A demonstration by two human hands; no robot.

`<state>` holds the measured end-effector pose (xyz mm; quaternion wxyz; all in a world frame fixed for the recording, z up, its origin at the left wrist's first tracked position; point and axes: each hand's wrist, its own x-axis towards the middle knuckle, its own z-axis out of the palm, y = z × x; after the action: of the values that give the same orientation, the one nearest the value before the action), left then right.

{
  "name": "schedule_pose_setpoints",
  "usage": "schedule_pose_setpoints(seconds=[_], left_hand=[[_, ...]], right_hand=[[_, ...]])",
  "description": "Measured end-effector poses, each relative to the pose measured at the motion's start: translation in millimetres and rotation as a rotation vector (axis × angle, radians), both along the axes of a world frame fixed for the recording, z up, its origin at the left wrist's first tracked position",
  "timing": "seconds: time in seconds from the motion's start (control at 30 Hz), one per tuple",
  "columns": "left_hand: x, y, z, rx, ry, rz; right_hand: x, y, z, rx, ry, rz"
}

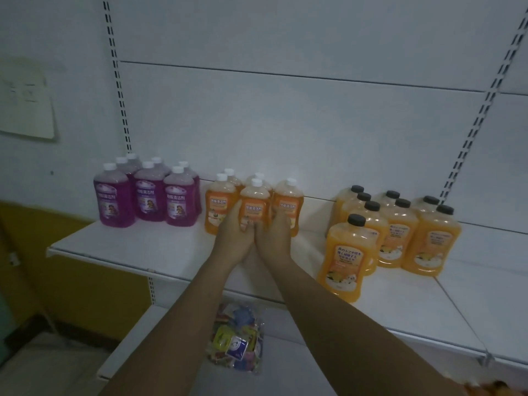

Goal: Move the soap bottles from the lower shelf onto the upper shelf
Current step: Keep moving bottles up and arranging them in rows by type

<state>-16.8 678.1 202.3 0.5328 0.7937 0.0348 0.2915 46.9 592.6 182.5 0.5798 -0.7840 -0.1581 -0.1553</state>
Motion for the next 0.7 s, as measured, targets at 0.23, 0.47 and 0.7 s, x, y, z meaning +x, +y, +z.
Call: schedule_pose_setpoints(seconds=[0.23, 0.47, 0.7], left_hand=[[-66, -24, 4, 0.162, -0.030, 0.075], [-87, -94, -19, 0.248, 0.162, -0.027], [-65, -143, -21, 0.181, 0.273, -0.174]], right_hand=[[-88, -80, 38, -0.076, -0.180, 0.106], [-134, -217, 37, -0.153, -0.339, -0.056], [-89, -250, -2, -0.281, 0.004, -0.045]])
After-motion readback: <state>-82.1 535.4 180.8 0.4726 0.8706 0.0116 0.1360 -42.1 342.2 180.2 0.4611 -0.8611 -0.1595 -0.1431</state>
